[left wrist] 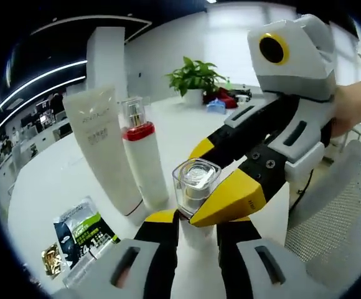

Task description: Arrange the skincare products in the storage area until every visible bottle or jar stands upright without overlapping.

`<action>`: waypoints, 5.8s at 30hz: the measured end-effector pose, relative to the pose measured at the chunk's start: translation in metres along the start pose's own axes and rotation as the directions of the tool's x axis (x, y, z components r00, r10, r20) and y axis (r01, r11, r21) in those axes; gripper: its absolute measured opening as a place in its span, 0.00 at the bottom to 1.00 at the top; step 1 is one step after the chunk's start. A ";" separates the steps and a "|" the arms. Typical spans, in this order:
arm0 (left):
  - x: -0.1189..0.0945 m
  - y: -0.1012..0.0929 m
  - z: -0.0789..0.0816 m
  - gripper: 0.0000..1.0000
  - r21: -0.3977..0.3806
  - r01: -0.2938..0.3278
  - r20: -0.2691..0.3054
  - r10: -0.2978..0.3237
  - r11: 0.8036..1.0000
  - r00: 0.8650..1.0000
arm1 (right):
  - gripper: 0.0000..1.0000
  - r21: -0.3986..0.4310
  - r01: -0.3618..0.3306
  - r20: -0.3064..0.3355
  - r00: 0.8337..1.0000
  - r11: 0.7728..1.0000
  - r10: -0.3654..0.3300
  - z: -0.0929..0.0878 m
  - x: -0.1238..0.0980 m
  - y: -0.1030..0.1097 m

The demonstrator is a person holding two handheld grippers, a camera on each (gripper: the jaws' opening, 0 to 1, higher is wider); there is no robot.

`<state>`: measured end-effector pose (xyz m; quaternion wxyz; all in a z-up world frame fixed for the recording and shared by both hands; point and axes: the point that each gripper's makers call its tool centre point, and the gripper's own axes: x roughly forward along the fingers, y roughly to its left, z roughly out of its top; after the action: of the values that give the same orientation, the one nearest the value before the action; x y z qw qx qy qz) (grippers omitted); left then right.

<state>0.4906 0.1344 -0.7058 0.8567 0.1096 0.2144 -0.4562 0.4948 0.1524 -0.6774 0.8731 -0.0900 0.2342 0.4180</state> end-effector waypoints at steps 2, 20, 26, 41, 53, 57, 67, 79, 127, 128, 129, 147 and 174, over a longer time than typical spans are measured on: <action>0.004 0.003 0.003 0.20 -0.002 -0.001 0.004 0.001 1.000 1.000 | 0.23 0.006 0.009 0.002 1.000 1.000 -0.009 0.000 0.001 -0.005; 0.034 0.024 0.017 0.20 -0.026 -0.036 0.011 0.036 0.999 0.999 | 0.22 0.008 0.049 0.012 0.999 0.999 -0.049 0.006 0.007 -0.042; 0.038 0.029 0.016 0.20 -0.027 -0.060 0.007 0.060 0.998 0.998 | 0.23 0.007 0.044 0.012 0.999 0.999 -0.044 0.006 0.010 -0.048; 0.041 0.032 0.015 0.20 -0.036 -0.040 -0.004 0.040 0.999 0.999 | 0.23 0.004 0.050 -0.001 0.999 0.999 -0.050 0.005 0.013 -0.051; 0.037 0.029 0.012 0.26 -0.037 -0.028 -0.017 0.027 0.999 0.999 | 0.30 0.017 0.062 -0.011 0.998 0.998 -0.062 0.002 0.009 -0.048; 0.031 0.030 0.011 0.30 -0.041 -0.025 -0.023 0.024 0.999 0.999 | 0.32 0.032 0.070 -0.008 0.998 0.997 -0.069 0.003 0.006 -0.048; 0.007 0.027 0.003 0.43 -0.044 -0.015 -0.050 0.013 0.999 0.999 | 0.43 0.075 0.087 -0.004 0.996 0.993 -0.087 -0.002 -0.004 -0.040; -0.036 0.031 -0.020 0.58 -0.112 -0.052 -0.089 0.042 0.992 0.995 | 0.57 0.114 0.095 -0.017 0.995 0.989 -0.094 -0.014 -0.018 -0.020; -0.198 0.049 -0.051 0.96 -0.303 -0.250 -0.089 0.234 0.920 0.968 | 0.95 0.216 0.142 0.069 0.985 0.966 -0.160 -0.001 -0.076 0.024; -0.199 0.048 -0.051 0.97 -0.297 -0.251 -0.091 0.235 0.921 0.968 | 0.96 0.216 0.145 0.069 0.984 0.966 -0.163 -0.001 -0.076 0.024; -0.198 0.049 -0.051 0.97 -0.296 -0.251 -0.090 0.235 0.922 0.968 | 0.96 0.217 0.146 0.070 0.984 0.965 -0.165 -0.001 -0.076 0.023; -0.189 0.046 -0.045 0.97 -0.259 -0.242 -0.114 0.219 0.935 0.969 | 0.99 0.216 0.153 0.065 0.983 0.964 -0.171 -0.005 -0.074 0.022; -0.135 0.094 -0.057 0.84 -0.034 -0.142 -0.302 0.125 0.989 0.945 | 0.99 0.245 0.179 0.045 0.980 0.953 -0.196 -0.010 -0.073 0.014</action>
<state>0.4871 0.3080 -0.6941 0.8460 0.1679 0.3460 -0.3694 0.4414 0.1074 -0.6497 0.9209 0.0085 0.2430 0.3047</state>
